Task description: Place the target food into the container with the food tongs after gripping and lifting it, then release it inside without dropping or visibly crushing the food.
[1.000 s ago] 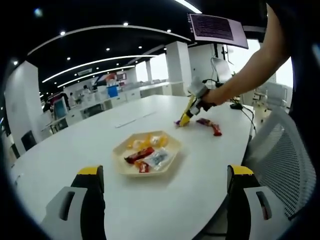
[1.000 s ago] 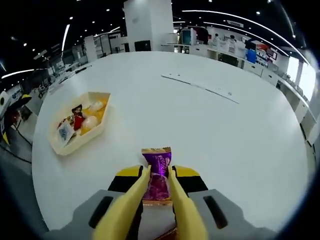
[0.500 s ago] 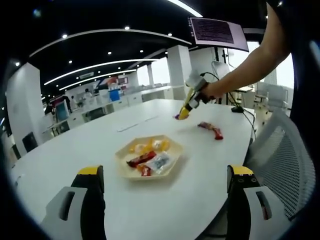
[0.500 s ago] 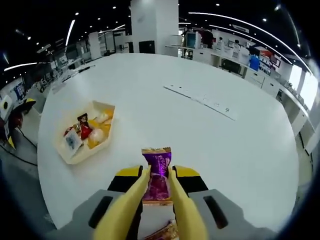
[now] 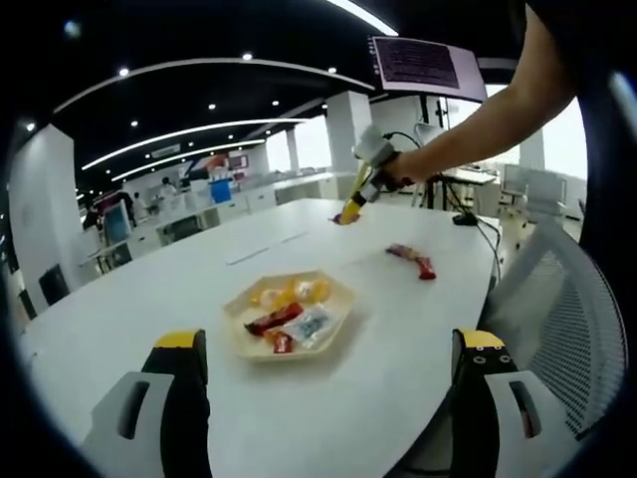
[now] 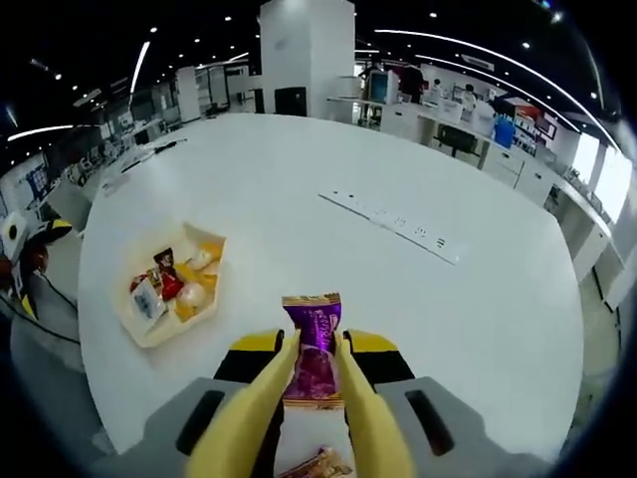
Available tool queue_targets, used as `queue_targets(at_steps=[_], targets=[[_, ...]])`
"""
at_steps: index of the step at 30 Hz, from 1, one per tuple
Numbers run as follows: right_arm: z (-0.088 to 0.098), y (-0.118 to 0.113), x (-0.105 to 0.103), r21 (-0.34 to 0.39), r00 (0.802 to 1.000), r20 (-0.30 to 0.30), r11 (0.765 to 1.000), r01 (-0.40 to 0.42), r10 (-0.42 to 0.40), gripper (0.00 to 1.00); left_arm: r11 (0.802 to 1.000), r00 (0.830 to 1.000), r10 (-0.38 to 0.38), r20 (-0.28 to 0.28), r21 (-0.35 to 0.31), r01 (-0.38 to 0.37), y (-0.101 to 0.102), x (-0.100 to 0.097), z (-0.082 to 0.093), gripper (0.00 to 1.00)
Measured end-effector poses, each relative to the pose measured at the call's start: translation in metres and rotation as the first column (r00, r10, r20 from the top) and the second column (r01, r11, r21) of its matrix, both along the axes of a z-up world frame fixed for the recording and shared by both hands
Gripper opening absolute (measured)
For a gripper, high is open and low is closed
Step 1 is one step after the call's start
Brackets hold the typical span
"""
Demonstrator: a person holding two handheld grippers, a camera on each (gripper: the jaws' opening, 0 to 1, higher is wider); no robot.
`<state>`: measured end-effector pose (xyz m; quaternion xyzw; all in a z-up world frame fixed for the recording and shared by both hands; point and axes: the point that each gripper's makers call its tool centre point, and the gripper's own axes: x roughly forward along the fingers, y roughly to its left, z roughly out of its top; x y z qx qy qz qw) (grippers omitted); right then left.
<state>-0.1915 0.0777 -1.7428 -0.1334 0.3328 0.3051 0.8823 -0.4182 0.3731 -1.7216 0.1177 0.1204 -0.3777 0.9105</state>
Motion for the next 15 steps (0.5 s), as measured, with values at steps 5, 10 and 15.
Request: queue_targets(at_steps=[5, 10, 15], targets=[[0.02, 0.0, -0.006, -0.022, 1.0, 0.013, 1.0, -0.008, 0.008, 0.22, 1.0, 1.0, 0.003, 0.013, -0.01, -0.003, 0.001, 0.0, 0.003, 0.99], [0.035, 0.01, -0.015, 0.005, 1.0, 0.026, 1.0, -0.012, 0.012, 0.23, 1.0, 1.0, -0.008, 0.019, -0.01, 0.008, -0.001, -0.001, 0.004, 0.99], [0.035, 0.021, -0.021, -0.004, 0.999, 0.029, 0.999, -0.037, 0.037, 0.23, 1.0, 1.0, -0.024, 0.013, -0.005, 0.024, -0.004, -0.003, 0.003, 0.99]])
